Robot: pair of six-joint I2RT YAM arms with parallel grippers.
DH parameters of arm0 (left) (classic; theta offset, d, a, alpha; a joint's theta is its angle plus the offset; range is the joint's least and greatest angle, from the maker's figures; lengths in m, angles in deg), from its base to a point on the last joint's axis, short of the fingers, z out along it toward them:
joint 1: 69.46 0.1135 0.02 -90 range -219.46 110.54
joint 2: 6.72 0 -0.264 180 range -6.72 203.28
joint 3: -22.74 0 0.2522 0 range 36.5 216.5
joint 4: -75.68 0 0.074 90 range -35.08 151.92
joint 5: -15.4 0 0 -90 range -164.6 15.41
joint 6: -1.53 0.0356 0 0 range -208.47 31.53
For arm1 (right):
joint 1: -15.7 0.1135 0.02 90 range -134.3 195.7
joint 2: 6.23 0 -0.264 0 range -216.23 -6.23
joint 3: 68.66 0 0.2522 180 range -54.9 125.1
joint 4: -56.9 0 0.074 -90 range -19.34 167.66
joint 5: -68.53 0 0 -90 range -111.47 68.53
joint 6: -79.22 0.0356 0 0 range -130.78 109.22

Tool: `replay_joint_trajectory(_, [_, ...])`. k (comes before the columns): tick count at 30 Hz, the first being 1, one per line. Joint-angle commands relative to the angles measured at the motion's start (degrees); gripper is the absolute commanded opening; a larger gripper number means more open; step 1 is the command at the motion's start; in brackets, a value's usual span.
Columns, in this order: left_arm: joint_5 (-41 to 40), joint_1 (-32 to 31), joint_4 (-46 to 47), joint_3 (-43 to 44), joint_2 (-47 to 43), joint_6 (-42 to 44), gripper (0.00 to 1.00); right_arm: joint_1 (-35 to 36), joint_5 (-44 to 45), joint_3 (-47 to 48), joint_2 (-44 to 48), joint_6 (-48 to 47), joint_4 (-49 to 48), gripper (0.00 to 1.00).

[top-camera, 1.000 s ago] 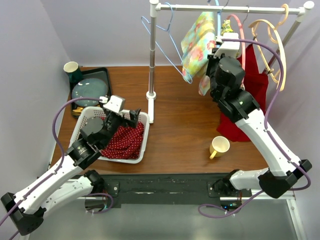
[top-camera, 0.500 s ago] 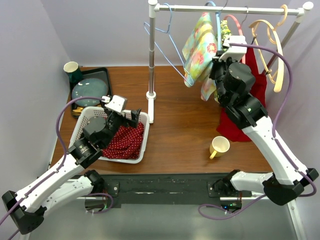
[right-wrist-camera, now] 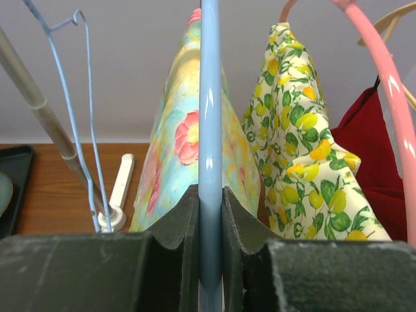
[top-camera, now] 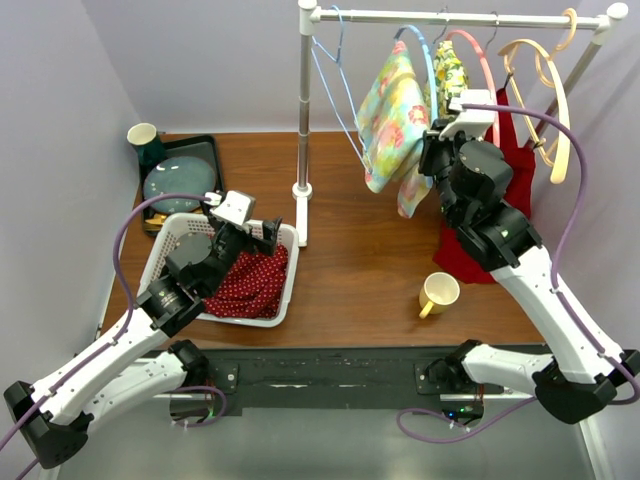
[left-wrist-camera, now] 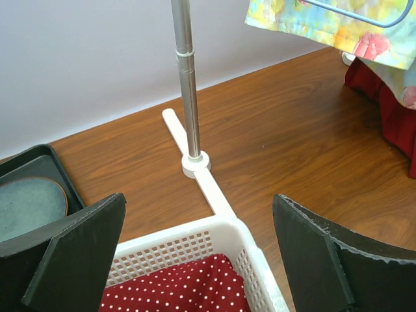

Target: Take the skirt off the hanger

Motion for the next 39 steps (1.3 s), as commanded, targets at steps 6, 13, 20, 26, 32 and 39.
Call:
replay_joint_trajectory(6, [0.48, 0.29, 2.67, -0.53, -0.66, 1.11, 1.0, 0.04, -1.41, -0.22, 4.86, 3.47, -0.06, 0.0])
replay_joint_trajectory(13, [1.35, 0.29, 2.76, -0.62, 0.04, 1.38, 1.0, 0.04, -0.79, -1.82, 8.04, 1.44, -0.07, 0.0])
replay_joint_trajectory(20, [6.45, 0.29, 3.29, -1.24, -0.93, 2.35, 1.0, 0.13, -4.31, -6.37, 14.09, 12.15, 8.19, 0.0])
replay_joint_trajectory(26, [13.3, 0.29, 0.31, 3.4, 1.0, 3.05, 1.0, 0.04, -11.24, -10.95, 21.64, 19.72, 15.49, 0.0])
replay_joint_trajectory(32, [17.8, -3.82, -6.02, 10.61, 5.82, 1.21, 1.0, 0.04, -17.22, -14.64, 27.98, 23.5, 17.61, 0.0])
replay_joint_trajectory(39, [13.58, -17.71, -3.06, 15.99, 15.06, -2.84, 1.0, -0.05, -25.75, -21.14, 32.38, 28.86, 12.61, 0.0])
